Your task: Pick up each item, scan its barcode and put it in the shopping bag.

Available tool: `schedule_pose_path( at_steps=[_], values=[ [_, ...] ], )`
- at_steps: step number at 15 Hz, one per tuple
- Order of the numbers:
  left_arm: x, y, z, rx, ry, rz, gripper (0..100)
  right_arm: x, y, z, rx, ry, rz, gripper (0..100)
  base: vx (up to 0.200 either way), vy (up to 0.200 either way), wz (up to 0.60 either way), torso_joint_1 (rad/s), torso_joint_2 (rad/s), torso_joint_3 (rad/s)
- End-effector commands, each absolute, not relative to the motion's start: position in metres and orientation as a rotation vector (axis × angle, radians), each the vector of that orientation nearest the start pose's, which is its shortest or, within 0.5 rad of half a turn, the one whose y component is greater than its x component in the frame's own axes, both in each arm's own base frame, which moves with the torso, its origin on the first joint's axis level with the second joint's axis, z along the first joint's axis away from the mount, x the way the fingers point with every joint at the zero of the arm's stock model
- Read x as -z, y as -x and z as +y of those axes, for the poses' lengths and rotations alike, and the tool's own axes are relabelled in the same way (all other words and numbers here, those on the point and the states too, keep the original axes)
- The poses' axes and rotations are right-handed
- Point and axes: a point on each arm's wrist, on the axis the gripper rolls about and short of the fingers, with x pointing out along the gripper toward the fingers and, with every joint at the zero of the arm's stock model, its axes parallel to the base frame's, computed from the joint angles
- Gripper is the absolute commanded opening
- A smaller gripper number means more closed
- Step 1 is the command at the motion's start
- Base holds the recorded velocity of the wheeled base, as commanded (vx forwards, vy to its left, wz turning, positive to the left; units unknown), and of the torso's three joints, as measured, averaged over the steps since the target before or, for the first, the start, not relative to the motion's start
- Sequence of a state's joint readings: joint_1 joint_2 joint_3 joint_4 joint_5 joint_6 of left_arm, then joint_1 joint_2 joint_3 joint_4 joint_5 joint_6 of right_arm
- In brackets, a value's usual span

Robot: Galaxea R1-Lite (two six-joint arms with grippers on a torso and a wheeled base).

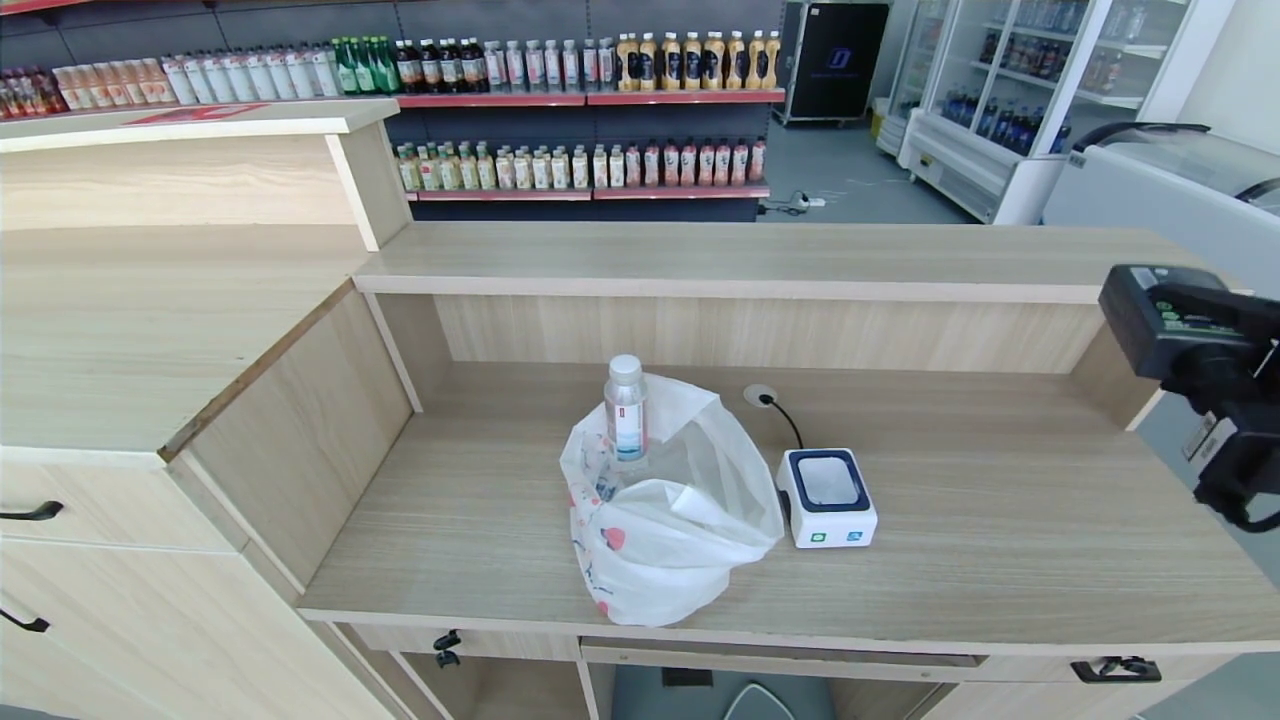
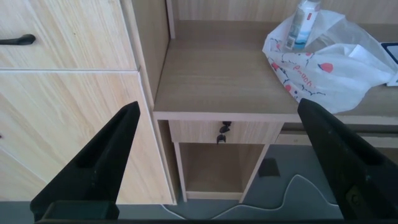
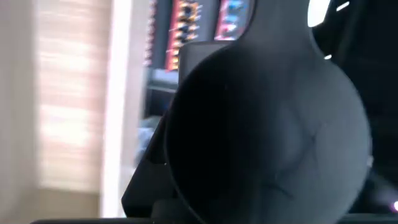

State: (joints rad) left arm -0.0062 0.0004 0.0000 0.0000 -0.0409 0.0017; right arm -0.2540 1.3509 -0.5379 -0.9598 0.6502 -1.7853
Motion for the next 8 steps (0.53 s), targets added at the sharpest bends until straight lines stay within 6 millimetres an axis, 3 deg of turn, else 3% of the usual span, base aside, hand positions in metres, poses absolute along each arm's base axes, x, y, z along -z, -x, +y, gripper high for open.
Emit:
schedule_pose_path(
  at_steps=[1,5,8],
  values=[
    [-0.076,0.023,-0.001,0.046,-0.002,0.001,100,-0.268,-0.150,0.008,0.007,1.990,-0.876,0,0.000,0.000,0.00,0.000,0.00,0.000],
    [-0.075,0.023,-0.001,0.046,-0.002,0.000,100,-0.252,-0.167,0.083,0.015,2.064,-1.423,0,0.000,0.000,0.00,0.000,0.00,0.000],
    [-0.076,0.023,-0.001,0.046,-0.002,0.001,100,-0.240,-0.164,0.111,-0.020,2.006,-1.612,0,0.000,0.000,0.00,0.000,0.00,0.000]
  ],
)
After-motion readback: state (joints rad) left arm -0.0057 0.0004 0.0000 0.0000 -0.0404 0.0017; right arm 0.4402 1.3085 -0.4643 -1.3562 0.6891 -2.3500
